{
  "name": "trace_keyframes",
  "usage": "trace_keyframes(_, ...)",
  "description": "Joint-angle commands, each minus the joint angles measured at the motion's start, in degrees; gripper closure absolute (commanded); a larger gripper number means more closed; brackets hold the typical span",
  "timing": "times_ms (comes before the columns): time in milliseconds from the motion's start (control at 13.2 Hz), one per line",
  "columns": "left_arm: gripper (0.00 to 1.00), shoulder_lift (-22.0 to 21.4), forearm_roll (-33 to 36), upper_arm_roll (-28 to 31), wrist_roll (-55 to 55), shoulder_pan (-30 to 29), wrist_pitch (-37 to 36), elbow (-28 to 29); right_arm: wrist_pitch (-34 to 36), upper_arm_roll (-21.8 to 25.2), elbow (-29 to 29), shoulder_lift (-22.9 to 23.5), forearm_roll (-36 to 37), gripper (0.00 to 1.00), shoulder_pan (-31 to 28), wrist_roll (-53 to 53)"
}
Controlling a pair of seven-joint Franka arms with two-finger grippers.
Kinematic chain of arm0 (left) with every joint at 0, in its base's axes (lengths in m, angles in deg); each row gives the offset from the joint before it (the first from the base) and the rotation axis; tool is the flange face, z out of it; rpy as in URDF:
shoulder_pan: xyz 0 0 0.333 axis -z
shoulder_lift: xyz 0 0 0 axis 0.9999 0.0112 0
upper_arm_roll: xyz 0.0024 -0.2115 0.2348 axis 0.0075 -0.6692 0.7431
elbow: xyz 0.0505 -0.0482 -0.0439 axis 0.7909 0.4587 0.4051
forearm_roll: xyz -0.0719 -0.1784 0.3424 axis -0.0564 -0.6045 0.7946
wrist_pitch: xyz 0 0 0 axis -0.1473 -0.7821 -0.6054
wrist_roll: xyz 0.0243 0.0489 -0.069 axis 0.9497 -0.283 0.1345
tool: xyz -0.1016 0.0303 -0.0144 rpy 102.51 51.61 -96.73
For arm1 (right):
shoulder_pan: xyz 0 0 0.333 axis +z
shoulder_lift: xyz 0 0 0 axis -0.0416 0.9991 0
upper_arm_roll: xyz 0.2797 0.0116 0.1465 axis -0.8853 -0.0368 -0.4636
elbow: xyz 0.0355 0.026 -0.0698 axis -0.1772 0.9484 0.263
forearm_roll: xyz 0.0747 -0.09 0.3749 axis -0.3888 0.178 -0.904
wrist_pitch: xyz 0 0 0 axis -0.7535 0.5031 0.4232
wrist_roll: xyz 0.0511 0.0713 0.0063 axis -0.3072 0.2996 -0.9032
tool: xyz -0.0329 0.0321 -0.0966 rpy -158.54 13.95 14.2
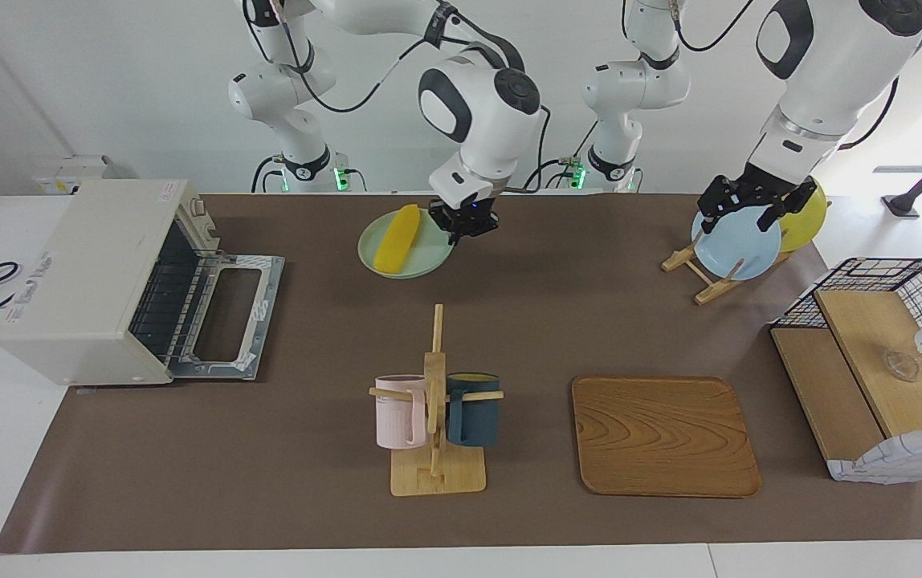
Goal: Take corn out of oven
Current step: 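Pull the plate with corn out and carry it toward the table center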
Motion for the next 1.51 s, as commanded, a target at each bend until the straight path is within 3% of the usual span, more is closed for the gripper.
trace_keyframes(0,0.00,-1.7,-0.6,-0.3,-1.1,-1.1,1.6,2.2,0.7,0.0,-11.9,11.1,0.0,1.00,3.4,4.9)
trace_keyframes(303,0.00,-1.7,-0.6,-0.3,-2.8,-2.2,1.6,2.4,-11.6,-0.1,-6.5,11.8,-0.9,1.00,4.6,8.5)
trace_keyframes(530,0.00,-1.7,-0.6,-0.3,-5.2,-2.7,1.9,3.1,-21.7,-0.3,0.8,11.7,-1.1,1.00,4.7,8.5)
trace_keyframes(757,0.00,-2.0,-0.6,-0.3,-6.0,-3.0,2.0,3.6,-23.6,-0.3,2.1,11.5,-2.5,1.00,3.6,8.4)
trace_keyframes(984,0.00,-2.2,-0.6,-0.4,-6.0,-3.0,1.9,3.8,-26.8,-0.3,1.9,11.6,-3.4,0.68,3.6,6.5)
trace_keyframes(1060,0.00,-2.2,-0.6,-0.4,-6.0,-3.0,2.0,3.8,-27.3,-0.2,0.9,11.5,-3.3,0.63,4.1,6.2)
trace_keyframes(1211,0.00,-2.2,-0.6,-0.4,-6.0,-2.9,2.2,3.8,-27.7,-0.3,0.1,10.7,-3.6,0.60,3.1,6.0)
trace_keyframes(1438,0.00,-1.9,-3.9,-0.5,-6.9,-2.0,2.8,3.8,-20.9,-0.3,0.6,4.1,-4.9,0.59,-2.8,-0.5)
